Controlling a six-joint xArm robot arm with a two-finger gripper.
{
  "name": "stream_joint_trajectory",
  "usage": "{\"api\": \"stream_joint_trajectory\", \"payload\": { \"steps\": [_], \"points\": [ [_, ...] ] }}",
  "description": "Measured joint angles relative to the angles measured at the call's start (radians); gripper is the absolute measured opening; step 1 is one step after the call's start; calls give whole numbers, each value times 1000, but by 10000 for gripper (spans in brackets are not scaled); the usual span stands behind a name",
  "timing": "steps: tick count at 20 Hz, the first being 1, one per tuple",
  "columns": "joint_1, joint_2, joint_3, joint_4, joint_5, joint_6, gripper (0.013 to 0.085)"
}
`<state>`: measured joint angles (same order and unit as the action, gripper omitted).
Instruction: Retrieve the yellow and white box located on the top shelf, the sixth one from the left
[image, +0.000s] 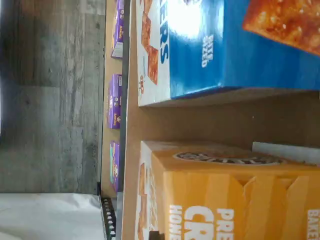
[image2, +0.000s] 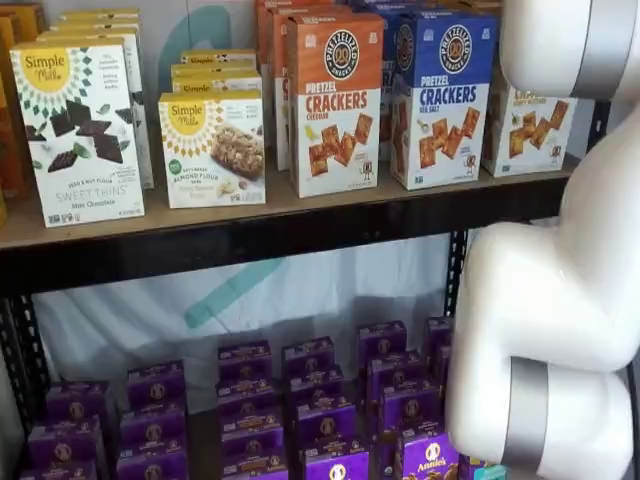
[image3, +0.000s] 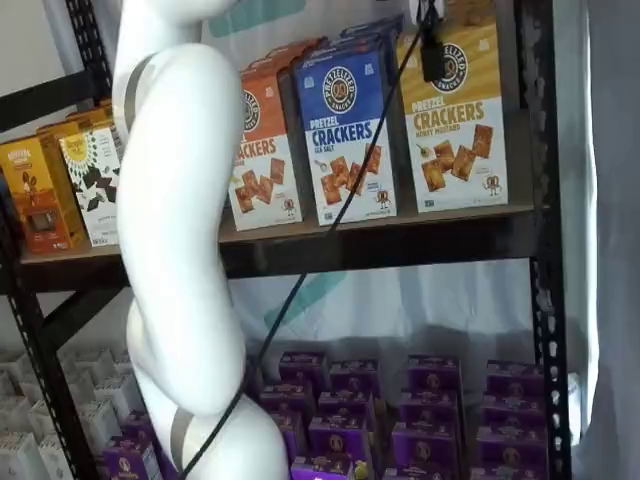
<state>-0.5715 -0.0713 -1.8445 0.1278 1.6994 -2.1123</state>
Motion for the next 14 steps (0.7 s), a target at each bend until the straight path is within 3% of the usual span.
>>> {"api": "stream_joint_trajectory", "payload": {
  "steps": [7, 14],
  "points": [
    [-1, 0, -14, -4, 34, 2, 610],
    [-33, -39, 7, 18, 69, -19, 610]
  ]
}}
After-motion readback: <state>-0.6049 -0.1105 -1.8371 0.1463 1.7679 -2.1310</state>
